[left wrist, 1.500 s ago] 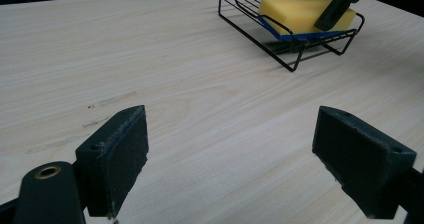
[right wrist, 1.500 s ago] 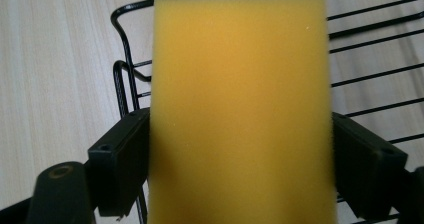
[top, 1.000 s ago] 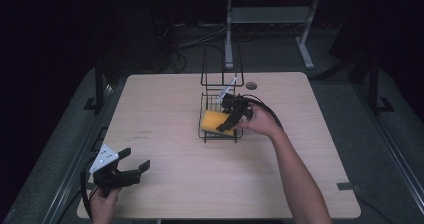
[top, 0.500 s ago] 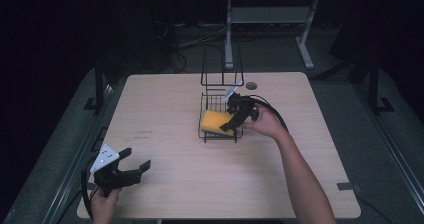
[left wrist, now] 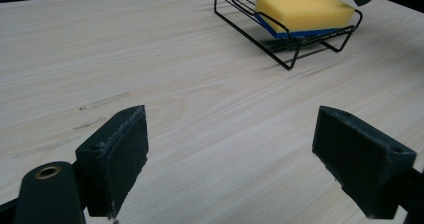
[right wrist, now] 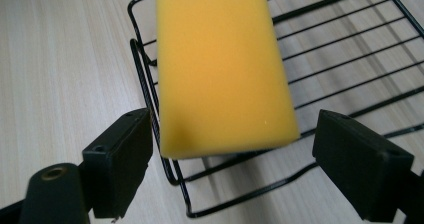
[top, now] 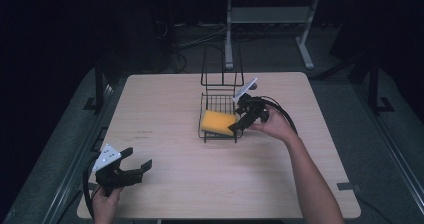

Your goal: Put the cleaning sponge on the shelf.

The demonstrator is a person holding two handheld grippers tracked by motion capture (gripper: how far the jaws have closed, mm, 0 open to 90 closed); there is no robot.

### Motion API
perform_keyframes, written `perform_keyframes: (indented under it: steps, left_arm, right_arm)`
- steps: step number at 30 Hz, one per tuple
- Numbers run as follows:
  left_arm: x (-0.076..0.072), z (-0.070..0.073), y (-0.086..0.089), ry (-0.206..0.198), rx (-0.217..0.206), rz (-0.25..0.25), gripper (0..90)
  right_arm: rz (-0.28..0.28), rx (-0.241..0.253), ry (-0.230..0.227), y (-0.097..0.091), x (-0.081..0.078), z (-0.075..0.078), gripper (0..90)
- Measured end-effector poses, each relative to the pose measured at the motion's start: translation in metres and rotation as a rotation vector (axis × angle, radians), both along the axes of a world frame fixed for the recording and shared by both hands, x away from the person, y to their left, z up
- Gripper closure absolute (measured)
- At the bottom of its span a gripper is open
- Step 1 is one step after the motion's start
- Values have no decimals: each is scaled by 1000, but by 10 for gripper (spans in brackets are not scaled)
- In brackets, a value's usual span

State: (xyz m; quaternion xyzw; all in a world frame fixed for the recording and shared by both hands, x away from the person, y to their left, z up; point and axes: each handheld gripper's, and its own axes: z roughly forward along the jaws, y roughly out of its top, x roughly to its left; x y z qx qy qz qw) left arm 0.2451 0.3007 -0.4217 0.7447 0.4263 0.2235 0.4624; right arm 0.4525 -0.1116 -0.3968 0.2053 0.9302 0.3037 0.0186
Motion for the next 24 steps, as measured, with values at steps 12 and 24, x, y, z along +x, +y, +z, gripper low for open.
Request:
perform_keyframes:
  steps: [12,24]
  left_arm:
    - [1,0,-1,2,3,-5,141]
    - [3,-1,-2,4,7,-8,140]
  right_arm:
    - [-17,0,-10,-17,-4,2,159]
    - [-45,6,-4,-33,-6,2,159]
